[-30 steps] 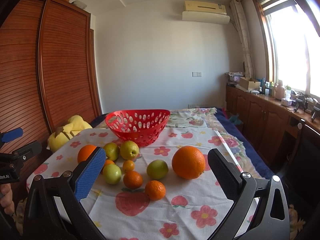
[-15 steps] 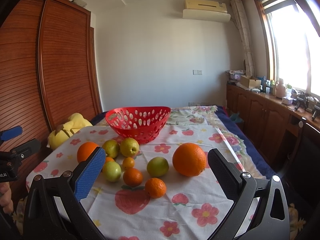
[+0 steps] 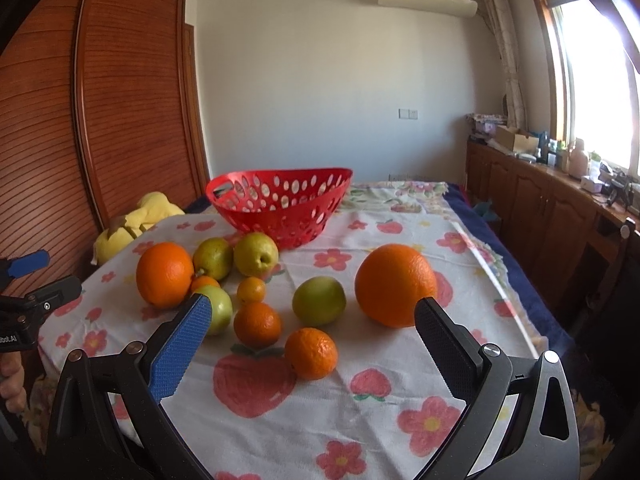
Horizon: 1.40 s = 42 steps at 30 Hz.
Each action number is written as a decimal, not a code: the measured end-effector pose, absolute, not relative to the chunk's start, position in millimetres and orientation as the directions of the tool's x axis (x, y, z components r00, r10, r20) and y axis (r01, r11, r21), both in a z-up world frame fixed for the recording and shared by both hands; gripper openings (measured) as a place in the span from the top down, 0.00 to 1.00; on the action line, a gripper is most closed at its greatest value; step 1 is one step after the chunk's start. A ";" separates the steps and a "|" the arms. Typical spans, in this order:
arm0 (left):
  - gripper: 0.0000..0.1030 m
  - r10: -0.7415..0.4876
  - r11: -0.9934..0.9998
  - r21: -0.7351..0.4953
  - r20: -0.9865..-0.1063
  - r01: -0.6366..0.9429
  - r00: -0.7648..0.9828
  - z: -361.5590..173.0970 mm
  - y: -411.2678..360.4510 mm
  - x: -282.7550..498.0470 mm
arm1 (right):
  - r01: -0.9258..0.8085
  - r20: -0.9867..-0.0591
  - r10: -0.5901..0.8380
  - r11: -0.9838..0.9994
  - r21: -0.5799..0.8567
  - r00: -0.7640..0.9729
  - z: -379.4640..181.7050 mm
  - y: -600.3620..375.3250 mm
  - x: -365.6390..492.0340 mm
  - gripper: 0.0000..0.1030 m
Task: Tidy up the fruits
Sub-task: 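Close the right tool on a small tangerine while the left tool grasps a large orange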
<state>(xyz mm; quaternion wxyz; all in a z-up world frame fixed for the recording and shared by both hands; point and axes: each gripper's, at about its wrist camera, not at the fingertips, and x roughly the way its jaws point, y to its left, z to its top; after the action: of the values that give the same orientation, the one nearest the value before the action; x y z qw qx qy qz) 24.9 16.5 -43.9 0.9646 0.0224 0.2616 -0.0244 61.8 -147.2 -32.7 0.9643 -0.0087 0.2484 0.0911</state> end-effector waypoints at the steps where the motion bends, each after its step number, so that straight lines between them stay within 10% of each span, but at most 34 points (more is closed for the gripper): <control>1: 0.00 -0.037 0.998 0.030 -0.509 0.061 0.860 -46.7 17.2 26.9 | -0.185 -0.490 0.175 0.982 0.027 0.854 -36.2 -146.6 64.9 0.02; 27: 0.01 -0.119 0.992 -0.040 -0.616 0.120 0.779 -79.6 28.0 92.8 | -0.313 -0.694 0.256 0.949 0.046 0.673 -103.2 -144.2 116.6 0.57; 42: 0.08 -0.181 0.983 -0.096 -0.667 0.157 0.722 -81.4 26.6 138.3 | -0.314 -0.676 0.236 0.949 0.008 0.698 -105.4 -140.6 115.9 0.57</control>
<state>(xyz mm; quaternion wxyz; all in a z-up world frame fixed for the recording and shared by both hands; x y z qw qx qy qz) 138.3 26.6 -81.4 0.9279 -0.0165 0.3613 -0.0912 115.9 -140.6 -105.4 0.9197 -0.0539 0.3590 0.1495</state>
